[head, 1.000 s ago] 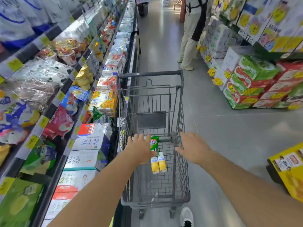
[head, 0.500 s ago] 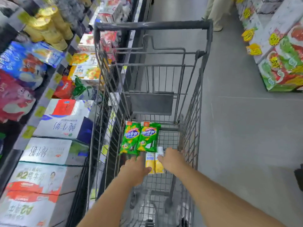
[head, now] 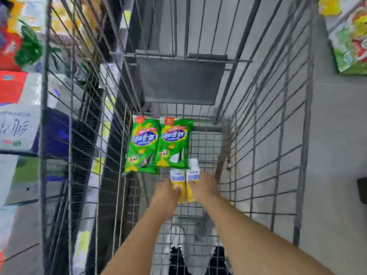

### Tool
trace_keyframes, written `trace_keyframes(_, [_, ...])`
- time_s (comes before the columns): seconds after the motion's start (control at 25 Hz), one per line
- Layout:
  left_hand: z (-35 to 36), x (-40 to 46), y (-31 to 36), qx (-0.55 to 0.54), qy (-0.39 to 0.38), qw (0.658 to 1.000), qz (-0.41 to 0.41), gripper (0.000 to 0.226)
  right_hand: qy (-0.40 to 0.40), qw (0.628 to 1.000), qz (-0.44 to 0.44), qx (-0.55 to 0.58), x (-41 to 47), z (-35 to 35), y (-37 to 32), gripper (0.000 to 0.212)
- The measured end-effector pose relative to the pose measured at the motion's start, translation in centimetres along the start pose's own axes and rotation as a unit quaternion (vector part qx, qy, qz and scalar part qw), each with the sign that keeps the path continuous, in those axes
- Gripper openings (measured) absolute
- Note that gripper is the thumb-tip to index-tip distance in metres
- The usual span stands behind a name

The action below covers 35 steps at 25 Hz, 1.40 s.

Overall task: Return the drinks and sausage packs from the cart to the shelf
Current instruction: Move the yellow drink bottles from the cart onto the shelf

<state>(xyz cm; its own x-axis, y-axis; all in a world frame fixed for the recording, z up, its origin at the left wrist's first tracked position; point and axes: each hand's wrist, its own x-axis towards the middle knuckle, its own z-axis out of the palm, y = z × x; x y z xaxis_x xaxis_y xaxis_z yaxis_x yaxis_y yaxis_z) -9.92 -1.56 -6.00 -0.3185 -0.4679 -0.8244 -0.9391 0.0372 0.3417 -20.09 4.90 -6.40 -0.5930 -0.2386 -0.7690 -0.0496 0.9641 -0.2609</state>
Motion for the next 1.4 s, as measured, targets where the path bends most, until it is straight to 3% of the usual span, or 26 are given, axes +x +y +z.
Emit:
trace_keyframes(0.2, [1.6,1.3,0.4,-0.146,0.028,0.988,-0.052,0.031,-0.006,0.997,0.066,0.045,1.4,1.7,0.9,0.045])
trace_keyframes(0.36, [1.4,1.5,-0.6,-0.136,0.007,0.985,-0.108,0.048,-0.037,0.991,0.093,0.094,1.7,2.1,2.1,0.059])
trace_keyframes(0.56, [1.3,0.8,-2.1,-0.114,-0.048,0.983,-0.138,0.045,-0.094,0.99,0.092,0.052,0.6,2.0,3.1,0.072])
trace_keyframes(0.84, [-2.8,-7.9,-2.0,-0.137,-0.061,0.982,-0.113,0.038,-0.103,0.994,0.024,-0.003,-7.4,-5.6,0.6,0.057])
trace_keyframes(0.96, [-7.6,-13.7,0.1,-0.161,-0.034,0.984,-0.066,0.031,-0.107,0.99,-0.03,0.091,-12.9,-10.9,-2.3,0.03])
trace_keyframes(1.04, [-11.4,-18.5,1.7,-0.19,0.004,0.981,-0.029,0.029,-0.103,0.986,-0.079,0.106,-17.4,-14.1,-5.0,0.025])
trace_keyframes(1.08, [-13.3,-20.6,2.3,-0.211,0.019,0.977,-0.012,0.027,-0.1,0.984,-0.109,0.098,-19.6,-15.4,-6.7,0.03])
trace_keyframes(1.2, [-18.4,-26.9,3.2,-0.285,0.071,0.955,0.041,0.015,-0.111,0.966,-0.217,0.085,-22.0,-17.3,-9.9,0.084])
trace_keyframes(1.24, [-19.5,-28.5,2.9,-0.324,0.09,0.94,0.05,0.019,-0.117,0.957,-0.253,0.086,-23.2,-17.9,-11.3,0.084])
trace_keyframes(1.32, [-21.7,-33.7,1.2,-0.373,0.156,0.913,0.053,0.04,-0.12,0.935,-0.331,0.051,-31.1,-20.2,-14.4,0.051])
trace_keyframes(1.4, [-22.7,-39.1,-0.8,-0.419,0.211,0.882,0.047,0.044,-0.127,0.904,-0.406,0.038,-37.5,-21.3,-16.0,0.036])
